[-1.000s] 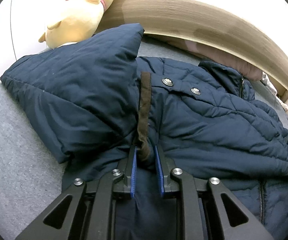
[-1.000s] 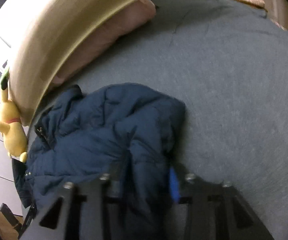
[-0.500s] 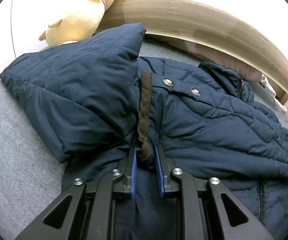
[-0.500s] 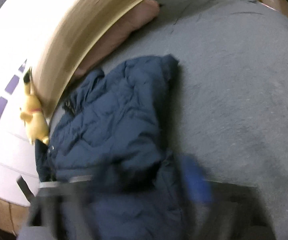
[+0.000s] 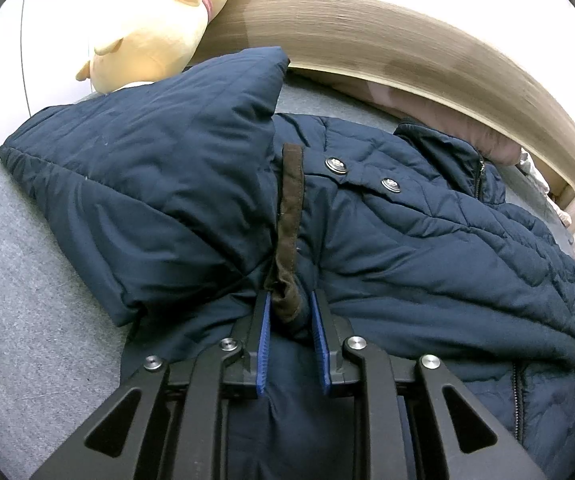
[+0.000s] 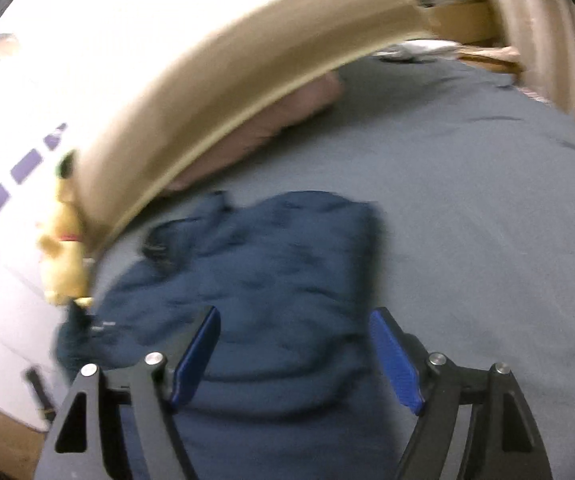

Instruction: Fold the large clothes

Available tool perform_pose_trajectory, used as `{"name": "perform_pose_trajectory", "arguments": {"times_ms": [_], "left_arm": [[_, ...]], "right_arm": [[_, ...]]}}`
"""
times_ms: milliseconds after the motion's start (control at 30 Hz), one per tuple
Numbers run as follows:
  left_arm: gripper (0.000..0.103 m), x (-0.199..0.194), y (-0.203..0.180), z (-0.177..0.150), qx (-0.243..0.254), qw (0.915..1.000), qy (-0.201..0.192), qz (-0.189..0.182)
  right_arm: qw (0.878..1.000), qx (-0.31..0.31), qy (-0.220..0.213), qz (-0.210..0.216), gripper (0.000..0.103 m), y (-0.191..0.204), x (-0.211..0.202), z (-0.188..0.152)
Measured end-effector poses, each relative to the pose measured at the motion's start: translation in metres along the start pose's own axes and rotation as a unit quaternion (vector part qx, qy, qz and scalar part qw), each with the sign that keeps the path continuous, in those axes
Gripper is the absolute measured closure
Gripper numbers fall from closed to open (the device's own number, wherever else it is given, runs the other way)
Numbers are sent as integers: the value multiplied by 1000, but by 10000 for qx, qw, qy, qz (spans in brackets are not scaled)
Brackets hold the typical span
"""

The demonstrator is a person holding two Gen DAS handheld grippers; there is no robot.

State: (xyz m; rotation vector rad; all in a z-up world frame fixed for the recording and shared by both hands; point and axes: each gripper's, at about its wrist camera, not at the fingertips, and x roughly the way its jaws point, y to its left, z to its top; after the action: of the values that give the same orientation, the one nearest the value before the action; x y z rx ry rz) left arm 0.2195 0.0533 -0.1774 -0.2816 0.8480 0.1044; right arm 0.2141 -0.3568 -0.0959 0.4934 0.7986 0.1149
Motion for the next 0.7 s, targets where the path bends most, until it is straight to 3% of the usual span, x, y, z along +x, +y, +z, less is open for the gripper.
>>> {"name": "perform_pose_trajectory", "arguments": {"times_ms": [67, 167, 233, 433, 500, 567, 633, 700], "left_arm": [[82, 0, 1, 0, -16, 10000, -2, -14], [81, 0, 1, 0, -20, 10000, -3, -80], [81, 1, 1, 0, -38, 9999, -3, -103], [78, 0, 1, 2, -81, 9998, 12, -155], [65, -2, -1, 5, -6, 9998, 105, -168], [31, -11, -4, 10, 34, 9990, 386, -200], [20, -24, -2, 12, -105, 9974, 599, -390], [20, -48, 6, 12, -233, 9943, 608, -845]], "right_arm": [[9993, -76, 326, 184, 22, 7, 22, -6], [9935, 48, 1122, -191, 22, -11, 65, -22], [9961, -43, 825, -304, 22, -4, 55, -21], [9981, -608, 14, 39, 16, 39, -18, -33], [9968, -789, -49, 62, 15, 46, -38, -49], [9964, -837, -41, 77, 12, 43, -56, -67], [9967, -807, -31, 124, 0, 41, -65, -85], [9966, -813, -102, 31, 0, 38, -68, -100]]}}
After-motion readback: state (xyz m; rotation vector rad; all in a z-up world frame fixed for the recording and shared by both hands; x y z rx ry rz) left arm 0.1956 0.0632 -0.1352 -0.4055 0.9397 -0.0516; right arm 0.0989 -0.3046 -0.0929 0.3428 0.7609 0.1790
